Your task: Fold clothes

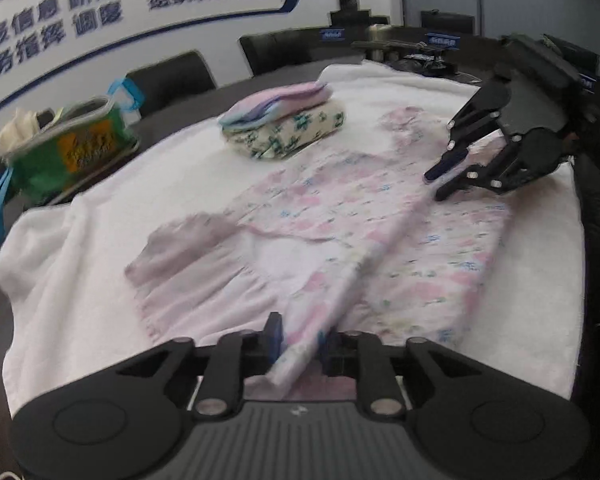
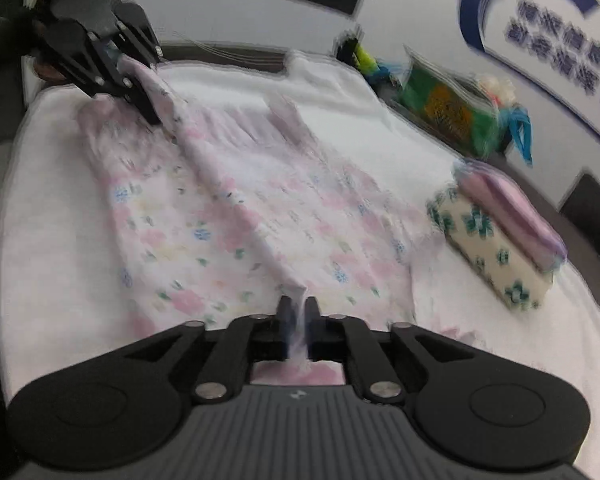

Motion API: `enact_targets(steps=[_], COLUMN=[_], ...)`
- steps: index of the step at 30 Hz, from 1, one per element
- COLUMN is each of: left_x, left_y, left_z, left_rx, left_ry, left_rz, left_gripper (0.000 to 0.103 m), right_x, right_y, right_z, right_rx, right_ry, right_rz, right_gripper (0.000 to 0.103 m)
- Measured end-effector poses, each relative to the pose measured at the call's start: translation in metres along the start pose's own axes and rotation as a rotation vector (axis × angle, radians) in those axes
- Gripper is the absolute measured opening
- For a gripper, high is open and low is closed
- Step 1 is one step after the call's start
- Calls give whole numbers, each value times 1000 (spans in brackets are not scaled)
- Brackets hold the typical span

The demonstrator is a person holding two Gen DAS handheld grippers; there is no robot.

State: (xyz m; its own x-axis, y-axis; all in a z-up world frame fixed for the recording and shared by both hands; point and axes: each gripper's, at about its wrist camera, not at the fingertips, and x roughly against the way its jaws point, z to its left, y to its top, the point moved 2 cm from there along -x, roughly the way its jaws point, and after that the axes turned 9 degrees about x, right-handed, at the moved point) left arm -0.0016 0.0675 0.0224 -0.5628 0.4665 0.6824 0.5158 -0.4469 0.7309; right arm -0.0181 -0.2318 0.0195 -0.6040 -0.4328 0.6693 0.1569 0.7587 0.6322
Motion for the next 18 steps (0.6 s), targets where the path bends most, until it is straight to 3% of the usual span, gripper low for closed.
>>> enact_targets(steps=[3, 4, 6, 8, 10, 11, 12, 14, 17, 18], left_x=[19, 30, 54, 79, 84, 74, 64, 39, 18, 17], left_y=[-7, -10, -19, -27, -35, -35, -35, -39, -49, -54], left_z=[7, 9, 7, -3, -16, -28, -41, -70, -76, -73], left_rx=[25, 33, 66, 103, 163, 158, 121, -63, -168, -163], left_ry=[44, 63, 102, 34, -199, -269, -255, -132, 7, 25], left_rz=[-52, -83, -157, -275, -391, -360, -317, -219, -121, -105], left_gripper=[38, 47, 48, 46, 50, 50, 50, 50, 49, 49], right_x=[14, 27, 68, 98, 112, 108, 100, 80, 55, 48], right_y=[-9, -13, -27, -36, -41, -41, -39, -37, -31, -30], right_z=[-9, -12, -19, -16, -4, 7, 19, 40, 51, 51], right_rx=[-11, -18, -66, -113, -125, -116, -93, -28, 9, 11], right_ry=[-52, -74, -108, -97, -55, -17, 11, 42, 70, 62], right_rz=[-4, -21, -77, -120, -165, -179, -177, -154, -139, -131], right_gripper=[47, 49, 50, 50, 50, 50, 50, 49, 49, 49])
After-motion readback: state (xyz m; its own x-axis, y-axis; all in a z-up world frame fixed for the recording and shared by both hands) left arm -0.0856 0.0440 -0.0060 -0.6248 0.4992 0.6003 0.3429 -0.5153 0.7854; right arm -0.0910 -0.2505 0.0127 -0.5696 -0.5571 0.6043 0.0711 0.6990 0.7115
